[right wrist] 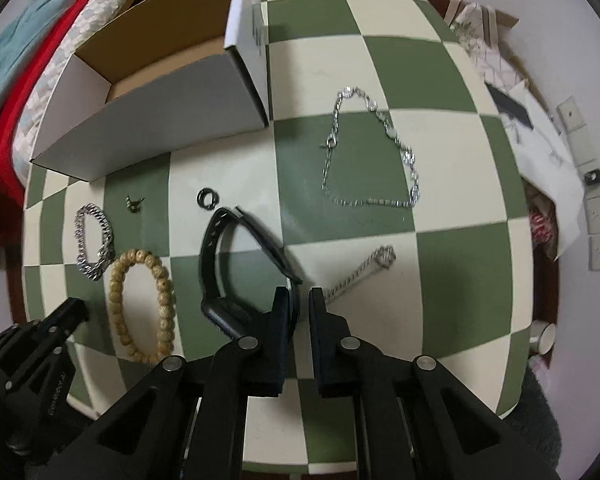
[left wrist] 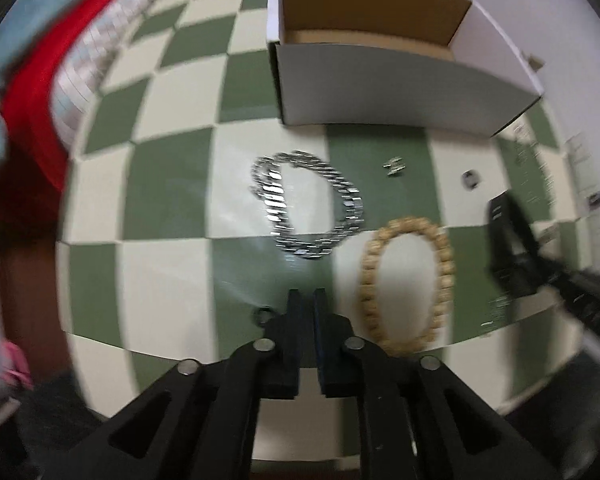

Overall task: Organize jewelry
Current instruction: 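Grasp the black watch band with the right tool while the left tool grasps the wooden bead bracelet, then carry both held items into the white box and open both tools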

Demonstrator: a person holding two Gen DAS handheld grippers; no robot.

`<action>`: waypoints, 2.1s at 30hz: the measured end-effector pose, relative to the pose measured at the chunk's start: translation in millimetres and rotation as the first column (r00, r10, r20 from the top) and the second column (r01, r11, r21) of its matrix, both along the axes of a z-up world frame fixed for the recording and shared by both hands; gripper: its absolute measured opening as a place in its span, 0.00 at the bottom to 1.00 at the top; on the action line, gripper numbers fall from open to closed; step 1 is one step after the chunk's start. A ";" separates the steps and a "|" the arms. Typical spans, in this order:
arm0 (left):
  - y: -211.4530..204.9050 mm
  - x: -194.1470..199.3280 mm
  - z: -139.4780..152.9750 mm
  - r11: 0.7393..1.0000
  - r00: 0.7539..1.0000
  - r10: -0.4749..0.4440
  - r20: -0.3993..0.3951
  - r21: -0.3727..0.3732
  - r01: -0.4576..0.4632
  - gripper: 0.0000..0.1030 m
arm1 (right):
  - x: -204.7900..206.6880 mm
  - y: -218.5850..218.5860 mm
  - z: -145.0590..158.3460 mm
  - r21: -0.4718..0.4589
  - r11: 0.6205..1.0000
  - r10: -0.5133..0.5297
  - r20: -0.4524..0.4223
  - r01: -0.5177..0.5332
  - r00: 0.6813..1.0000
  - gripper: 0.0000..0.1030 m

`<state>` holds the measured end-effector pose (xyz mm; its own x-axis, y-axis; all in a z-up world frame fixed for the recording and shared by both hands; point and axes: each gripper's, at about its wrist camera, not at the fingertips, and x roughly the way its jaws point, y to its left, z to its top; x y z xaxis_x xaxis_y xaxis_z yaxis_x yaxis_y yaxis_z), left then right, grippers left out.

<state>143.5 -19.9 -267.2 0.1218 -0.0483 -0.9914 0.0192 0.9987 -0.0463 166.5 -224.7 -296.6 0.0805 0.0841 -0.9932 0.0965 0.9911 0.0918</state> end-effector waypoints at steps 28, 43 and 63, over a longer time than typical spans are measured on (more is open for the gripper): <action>-67.9 -16.6 6.6 0.952 0.977 -0.171 0.129 0.276 0.130 0.06 | -8.9 10.8 0.7 -0.114 0.993 0.047 0.041 -0.042 0.998 0.05; -50.3 -6.9 74.1 0.966 0.950 -0.149 0.275 0.245 0.080 0.06 | -19.4 22.4 52.9 -0.117 0.993 0.048 0.175 -0.027 0.983 0.03; -38.1 40.0 185.4 0.987 0.865 -0.094 0.493 0.160 0.016 0.06 | 12.0 17.6 158.5 -0.058 0.998 0.024 0.389 -0.002 0.921 0.03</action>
